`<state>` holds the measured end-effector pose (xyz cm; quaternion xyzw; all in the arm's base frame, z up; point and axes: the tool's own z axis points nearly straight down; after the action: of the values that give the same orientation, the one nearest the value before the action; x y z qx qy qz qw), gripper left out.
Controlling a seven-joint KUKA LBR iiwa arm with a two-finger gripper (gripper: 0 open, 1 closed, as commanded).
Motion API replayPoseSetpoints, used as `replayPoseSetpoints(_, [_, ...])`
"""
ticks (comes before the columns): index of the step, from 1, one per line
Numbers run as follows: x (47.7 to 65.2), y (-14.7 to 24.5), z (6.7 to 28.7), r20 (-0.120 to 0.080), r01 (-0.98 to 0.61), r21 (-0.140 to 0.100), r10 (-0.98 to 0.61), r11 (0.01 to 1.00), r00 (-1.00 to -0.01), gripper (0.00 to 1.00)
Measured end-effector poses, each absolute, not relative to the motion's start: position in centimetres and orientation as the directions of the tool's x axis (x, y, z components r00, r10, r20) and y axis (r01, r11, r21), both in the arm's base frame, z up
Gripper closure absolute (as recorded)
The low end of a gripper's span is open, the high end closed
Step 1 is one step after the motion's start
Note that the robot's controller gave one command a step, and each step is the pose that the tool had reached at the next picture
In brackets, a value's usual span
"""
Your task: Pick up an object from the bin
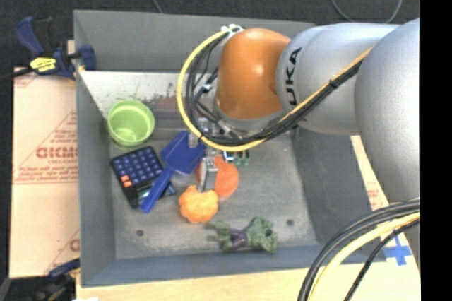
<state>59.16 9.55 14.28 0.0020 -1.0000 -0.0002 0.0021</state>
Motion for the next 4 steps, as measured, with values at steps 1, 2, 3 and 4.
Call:
replayPoseSetpoints(1, [59.3, 9.5, 14.8, -0.004, 0.000, 0.001, 0.000, 1.000, -1.000, 0.00])
replayPoseSetpoints(2, [62.3, 14.6, 6.8, -0.004, -0.280, 0.001, -0.280, 0.960, -0.960, 0.00])
replayPoseSetpoints(3, [64.0, 15.0, 12.6, -0.014, -0.518, -0.005, -0.518, 0.855, -0.855, 0.00])
replayPoseSetpoints(4, [62.5, 14.5, 7.7, 0.001, -0.290, 0.002, -0.290, 0.957, -0.957, 0.00])
